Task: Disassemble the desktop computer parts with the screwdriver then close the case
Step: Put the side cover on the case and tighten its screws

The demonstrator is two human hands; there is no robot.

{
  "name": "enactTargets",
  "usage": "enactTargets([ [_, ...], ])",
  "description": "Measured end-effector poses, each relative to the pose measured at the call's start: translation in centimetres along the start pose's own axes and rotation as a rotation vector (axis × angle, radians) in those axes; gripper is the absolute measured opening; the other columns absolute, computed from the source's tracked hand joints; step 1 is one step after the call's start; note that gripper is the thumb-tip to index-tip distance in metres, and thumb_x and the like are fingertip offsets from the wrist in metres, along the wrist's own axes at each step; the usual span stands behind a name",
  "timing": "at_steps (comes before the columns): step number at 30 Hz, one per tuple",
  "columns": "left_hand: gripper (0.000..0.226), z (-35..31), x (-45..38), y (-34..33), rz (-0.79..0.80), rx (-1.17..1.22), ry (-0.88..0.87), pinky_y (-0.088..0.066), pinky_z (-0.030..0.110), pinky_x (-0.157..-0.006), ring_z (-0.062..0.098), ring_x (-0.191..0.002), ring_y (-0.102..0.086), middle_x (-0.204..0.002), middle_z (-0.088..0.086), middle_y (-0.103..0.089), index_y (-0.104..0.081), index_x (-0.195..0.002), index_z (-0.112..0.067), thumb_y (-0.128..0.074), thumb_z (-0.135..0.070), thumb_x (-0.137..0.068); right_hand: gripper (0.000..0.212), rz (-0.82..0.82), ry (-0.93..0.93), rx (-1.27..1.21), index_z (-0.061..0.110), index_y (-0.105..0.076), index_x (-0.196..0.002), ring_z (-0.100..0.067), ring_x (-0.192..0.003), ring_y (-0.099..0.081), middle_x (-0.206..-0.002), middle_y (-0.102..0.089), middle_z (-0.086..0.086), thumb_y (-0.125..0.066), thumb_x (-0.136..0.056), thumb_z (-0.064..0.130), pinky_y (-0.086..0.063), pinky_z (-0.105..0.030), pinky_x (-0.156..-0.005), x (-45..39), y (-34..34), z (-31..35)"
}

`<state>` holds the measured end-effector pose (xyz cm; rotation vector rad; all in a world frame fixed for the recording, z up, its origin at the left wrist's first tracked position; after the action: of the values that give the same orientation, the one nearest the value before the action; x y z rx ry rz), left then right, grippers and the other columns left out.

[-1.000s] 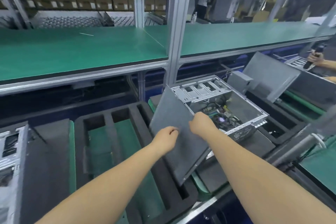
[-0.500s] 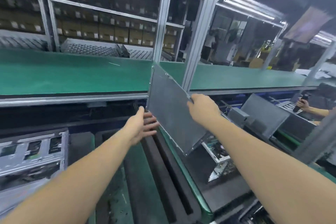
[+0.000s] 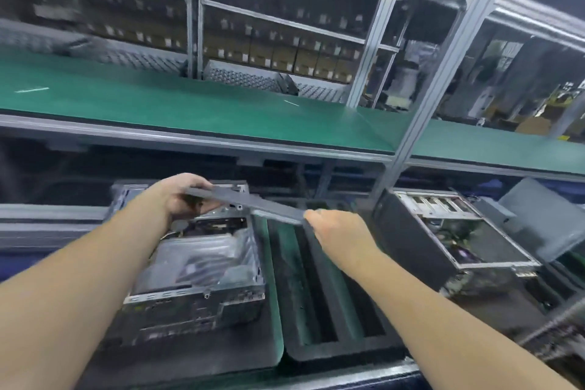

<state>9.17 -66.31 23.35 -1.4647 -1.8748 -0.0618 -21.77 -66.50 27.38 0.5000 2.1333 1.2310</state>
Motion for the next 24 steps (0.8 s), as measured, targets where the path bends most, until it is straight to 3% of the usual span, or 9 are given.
enactTargets([
  [3,0.014,1.4,2.3,3.9,-0.115,-0.110,-0.121,-0.056,0.032,-0.047,0.026,-0.056,-0.070,-0.070,0.014,-0.072,-0.058,-0.104,-0.005,-0.048,-0.016,-0.103,0.059,0.439,0.036,-0.204,0.029,-0.042,-0.148,-0.023,-0.126,-0.057,-0.140,-0.058,0.003,-0.066,-0.095,0.040,-0.052,-0.040,-0.094,1.6,-2.9,1.6],
  [6,0.019,2.7,4.7,7.1,-0.126,-0.064,-0.272,-0.059,0.035,-0.061,0.022,-0.065,-0.075,-0.081,0.008,-0.078,-0.065,-0.108,-0.012,-0.048,-0.019,-0.105,0.092,0.639,-0.229,-0.645,0.034,-0.028,-0.161,-0.018,-0.148,-0.039,-0.166,-0.033,0.008,-0.067,-0.084,0.063,-0.039,-0.037,-0.112,3.1,-3.8,0.7],
  [10,0.018,4.6,8.8,10.3,-0.198,0.035,-0.392,-0.059,0.036,-0.062,0.021,-0.068,-0.076,-0.085,0.005,-0.079,-0.064,-0.111,-0.019,-0.047,-0.019,-0.106,0.088,0.604,-0.705,-0.991,0.021,-0.029,-0.161,-0.028,-0.142,-0.046,-0.164,-0.038,-0.003,-0.046,-0.094,0.075,-0.041,-0.041,-0.105,3.1,-5.2,0.2],
  [12,0.017,6.3,10.9,11.4,-0.242,0.052,-0.396,-0.059,0.037,-0.061,0.022,-0.069,-0.076,-0.087,0.004,-0.079,-0.064,-0.112,-0.021,-0.048,-0.021,-0.106,0.079,0.668,-0.836,-1.208,0.022,-0.043,-0.149,-0.030,-0.125,-0.061,-0.149,-0.053,-0.005,-0.045,-0.094,0.078,-0.050,-0.046,-0.096,3.1,-6.5,1.7],
  [15,0.020,9.3,13.1,13.1,-0.274,0.062,-0.402,-0.062,0.039,-0.062,0.024,-0.078,-0.077,-0.099,0.006,-0.079,-0.066,-0.116,-0.024,-0.049,-0.021,-0.106,0.039,0.588,-0.865,-1.564,0.017,-0.063,-0.120,-0.028,-0.101,-0.073,-0.123,-0.068,-0.001,-0.055,-0.104,0.052,-0.061,-0.051,-0.088,2.3,-7.6,4.6],
  [16,0.020,10.2,13.6,13.6,-0.289,0.059,-0.403,-0.062,0.039,-0.063,0.024,-0.079,-0.077,-0.101,0.006,-0.078,-0.066,-0.117,-0.024,-0.049,-0.021,-0.106,0.030,0.564,-0.835,-1.567,0.017,-0.066,-0.109,-0.024,-0.100,-0.071,-0.118,-0.069,0.001,-0.054,-0.106,0.044,-0.059,-0.046,-0.087,2.1,-7.7,5.8],
  [18,0.021,11.6,14.3,14.7,-0.323,0.037,-0.392,-0.062,0.039,-0.064,0.025,-0.080,-0.077,-0.102,0.006,-0.078,-0.065,-0.118,-0.024,-0.048,-0.020,-0.106,0.028,0.540,-0.784,-1.457,0.019,-0.065,-0.093,-0.015,-0.089,-0.064,-0.107,-0.068,0.002,-0.049,-0.108,0.035,-0.050,-0.031,-0.069,2.2,-7.8,7.9],
  [21,0.021,12.9,14.5,16.1,-0.360,0.034,-0.370,-0.062,0.039,-0.060,0.026,-0.080,-0.077,-0.103,0.007,-0.078,-0.064,-0.118,-0.025,-0.047,-0.020,-0.107,0.033,0.565,-0.757,-1.392,0.015,-0.063,-0.094,-0.018,-0.077,-0.060,-0.100,-0.067,-0.001,-0.040,-0.111,0.031,-0.044,-0.024,-0.045,3.1,-7.9,10.1],
  [24,0.020,13.0,14.0,17.0,-0.384,0.027,-0.375,-0.062,0.042,-0.062,0.028,-0.084,-0.077,-0.106,0.009,-0.078,-0.063,-0.121,-0.024,-0.048,-0.026,-0.108,0.036,0.580,-0.741,-1.355,0.008,-0.063,-0.101,-0.025,-0.073,-0.056,-0.100,-0.063,-0.009,-0.035,-0.110,0.030,-0.043,-0.023,-0.043,3.3,-8.2,10.7],
])
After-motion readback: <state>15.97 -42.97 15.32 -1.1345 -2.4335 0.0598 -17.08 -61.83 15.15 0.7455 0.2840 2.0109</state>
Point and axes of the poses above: each hand's wrist, its own x-axis away from the middle knuckle, its own y-axis out of the back of the hand, z = x × y, the point moved 4 cm from there along -x, towards the middle knuckle
